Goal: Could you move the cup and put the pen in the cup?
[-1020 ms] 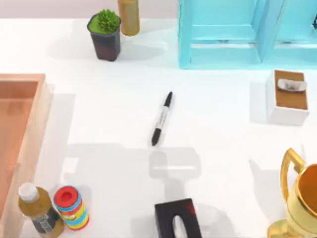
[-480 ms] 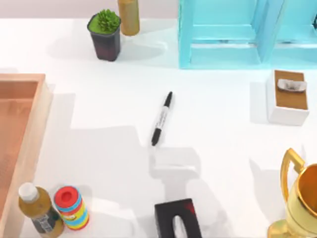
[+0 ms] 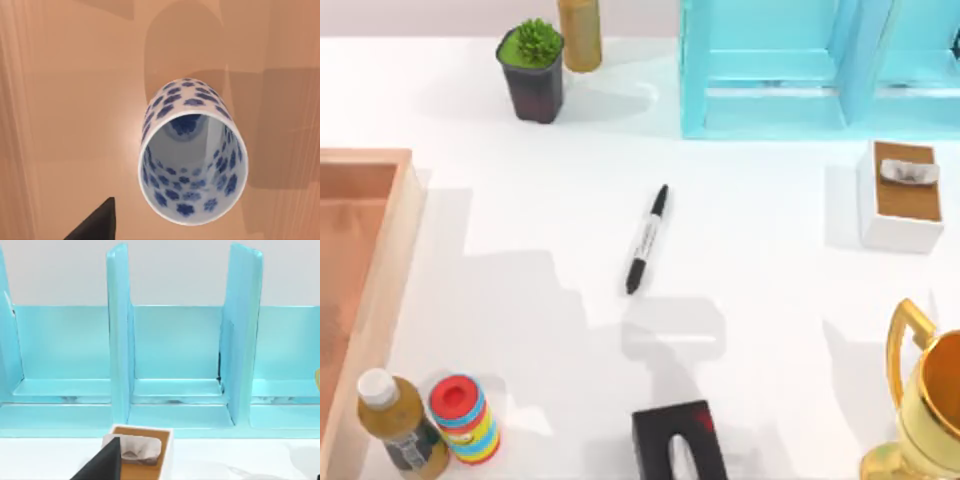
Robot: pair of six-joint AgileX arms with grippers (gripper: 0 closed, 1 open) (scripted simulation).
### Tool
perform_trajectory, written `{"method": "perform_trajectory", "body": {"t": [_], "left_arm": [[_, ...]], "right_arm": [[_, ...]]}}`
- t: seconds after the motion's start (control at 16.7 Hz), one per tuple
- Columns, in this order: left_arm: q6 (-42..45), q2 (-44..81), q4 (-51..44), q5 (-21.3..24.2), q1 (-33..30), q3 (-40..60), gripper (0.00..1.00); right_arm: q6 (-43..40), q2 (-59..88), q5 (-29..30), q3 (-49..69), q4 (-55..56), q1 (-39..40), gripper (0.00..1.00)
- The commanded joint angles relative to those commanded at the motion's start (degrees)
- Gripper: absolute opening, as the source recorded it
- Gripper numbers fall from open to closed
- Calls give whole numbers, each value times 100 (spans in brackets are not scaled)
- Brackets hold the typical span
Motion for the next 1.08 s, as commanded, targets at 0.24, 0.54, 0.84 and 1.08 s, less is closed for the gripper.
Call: {"method": "perform_trajectory", "body": {"t": [0.24, 0.54, 0.84, 1.08], "left_arm": [[23, 227, 979, 1, 19, -725, 100], [33, 324, 1401, 1, 28, -1069, 100], [33, 324, 1401, 1, 28, -1069, 77], [33, 324, 1401, 1, 28, -1069, 47]], "right_arm": [[0, 0, 0, 0, 0, 0, 100], [0, 0, 0, 0, 0, 0, 100], [0, 0, 0, 0, 0, 0, 100], [0, 0, 0, 0, 0, 0, 100]]}}
